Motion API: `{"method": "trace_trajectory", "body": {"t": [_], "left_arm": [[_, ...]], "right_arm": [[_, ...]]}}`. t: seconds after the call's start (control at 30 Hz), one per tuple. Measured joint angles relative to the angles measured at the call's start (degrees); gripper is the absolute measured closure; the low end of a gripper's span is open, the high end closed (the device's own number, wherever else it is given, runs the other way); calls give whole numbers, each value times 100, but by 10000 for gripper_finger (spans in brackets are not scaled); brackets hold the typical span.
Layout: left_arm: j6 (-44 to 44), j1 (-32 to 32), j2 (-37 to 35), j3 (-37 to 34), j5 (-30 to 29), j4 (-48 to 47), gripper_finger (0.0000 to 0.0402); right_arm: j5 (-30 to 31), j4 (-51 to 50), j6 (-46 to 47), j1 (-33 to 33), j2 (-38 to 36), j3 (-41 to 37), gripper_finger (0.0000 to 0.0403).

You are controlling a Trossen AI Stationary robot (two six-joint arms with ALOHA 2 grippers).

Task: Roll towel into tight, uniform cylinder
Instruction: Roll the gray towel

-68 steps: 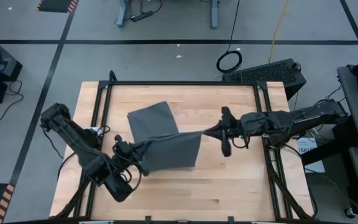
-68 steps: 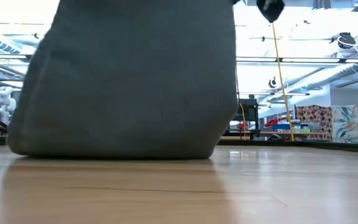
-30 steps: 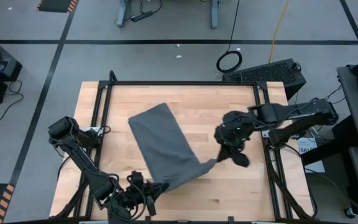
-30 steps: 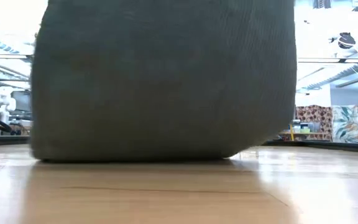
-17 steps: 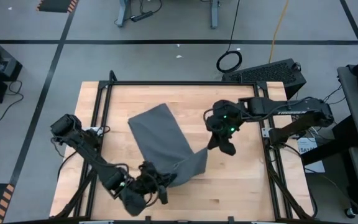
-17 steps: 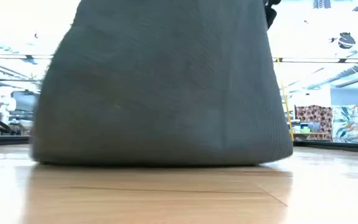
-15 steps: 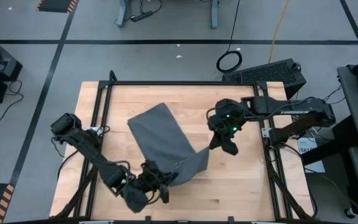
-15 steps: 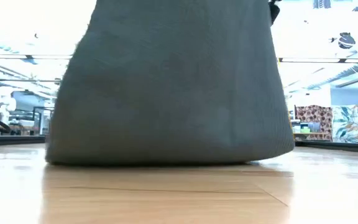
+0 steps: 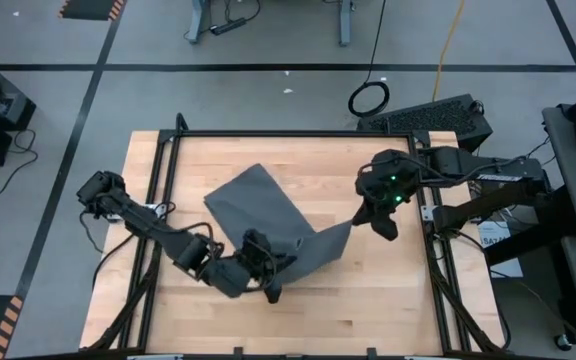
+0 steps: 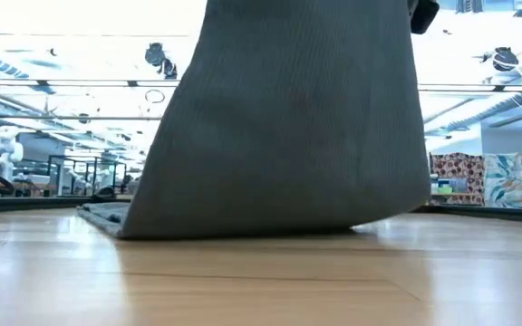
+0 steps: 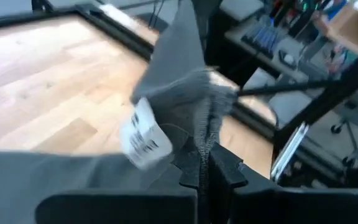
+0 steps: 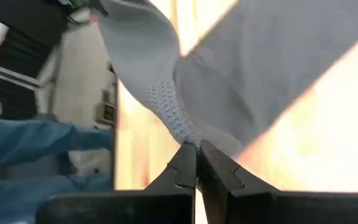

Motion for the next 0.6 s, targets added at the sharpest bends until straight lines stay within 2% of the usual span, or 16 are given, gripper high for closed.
{"method": "trace_trajectory", "body": {"t": [0.2, 0.4, 0.5, 0.6], "left_arm": [[-1282, -395, 256, -11, -108, -844, 393], [-2754, -987, 505, -11, -1124, -1214, 398], [-3634, -1190, 526, -11, -1657, -1976, 399], [-4470, -1228, 516, -23, -1610, -3057, 399]], "right_arm": [[252, -270, -850, 212, 307, 0, 403], [765, 379, -1601, 208, 1149, 0, 403], [798, 754, -2051, 11, 1569, 0, 403], [775, 1152, -2423, -231, 1919, 0, 403]]}}
